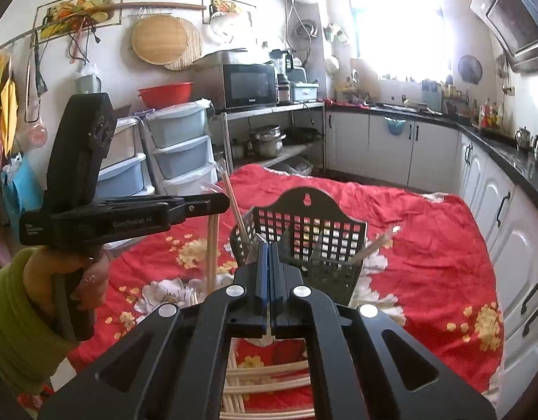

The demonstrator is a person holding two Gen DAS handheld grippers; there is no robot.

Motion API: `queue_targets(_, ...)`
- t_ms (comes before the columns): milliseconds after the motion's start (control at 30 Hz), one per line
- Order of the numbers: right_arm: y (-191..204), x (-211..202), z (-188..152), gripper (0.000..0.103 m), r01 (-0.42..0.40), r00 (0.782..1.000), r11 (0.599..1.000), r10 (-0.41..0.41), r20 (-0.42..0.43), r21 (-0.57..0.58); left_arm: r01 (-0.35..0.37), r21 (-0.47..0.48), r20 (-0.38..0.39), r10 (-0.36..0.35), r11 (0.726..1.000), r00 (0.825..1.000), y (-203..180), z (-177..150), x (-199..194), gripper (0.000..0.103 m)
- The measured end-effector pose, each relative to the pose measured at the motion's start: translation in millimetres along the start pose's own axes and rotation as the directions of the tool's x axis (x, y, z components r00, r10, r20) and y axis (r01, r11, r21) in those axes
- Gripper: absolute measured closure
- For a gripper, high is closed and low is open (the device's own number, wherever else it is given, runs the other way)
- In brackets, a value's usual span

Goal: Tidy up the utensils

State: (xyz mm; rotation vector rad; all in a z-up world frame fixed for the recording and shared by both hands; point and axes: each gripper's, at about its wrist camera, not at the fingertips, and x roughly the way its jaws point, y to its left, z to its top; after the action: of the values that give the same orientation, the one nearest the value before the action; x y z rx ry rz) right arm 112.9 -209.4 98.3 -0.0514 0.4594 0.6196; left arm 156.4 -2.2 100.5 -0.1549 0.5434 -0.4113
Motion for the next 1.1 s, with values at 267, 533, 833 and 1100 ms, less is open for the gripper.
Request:
queue_targets(267,5.0,-5.7,19.9,0.102,0.006,0.999,0.999,-0.004,0.048,-0.032,-0.004,0.017,0.058,0.003,1.0,0.998,-8.0,19.3,-12.5,0.101)
queue_targets(533,3.6,-10.4,36.3,0.102,0.02,0.996,0.999,-0.016,0.092,-0.039,-0.004,0.014,0.106,0.002,1.0,0.994,-12.9,36.6,-17.8,0.101)
queue_targets(833,1.8,-21.0,60.1,0.102,0.028,0.987,0.999,-0.021,0.157,-0.043,-0.029,0.028,0.191,0.023,0.999,0.981,-19.5,61.4,-32.7,0.101)
queue_targets(1100,3.0,-24.5,80.0,0.102,0.034,0.979,0.998,-0.024,0.201,-0.049,-0.05,0.033,0.24,0.041,0.998,0.97,-21.0,78.2,-43.4,0.101)
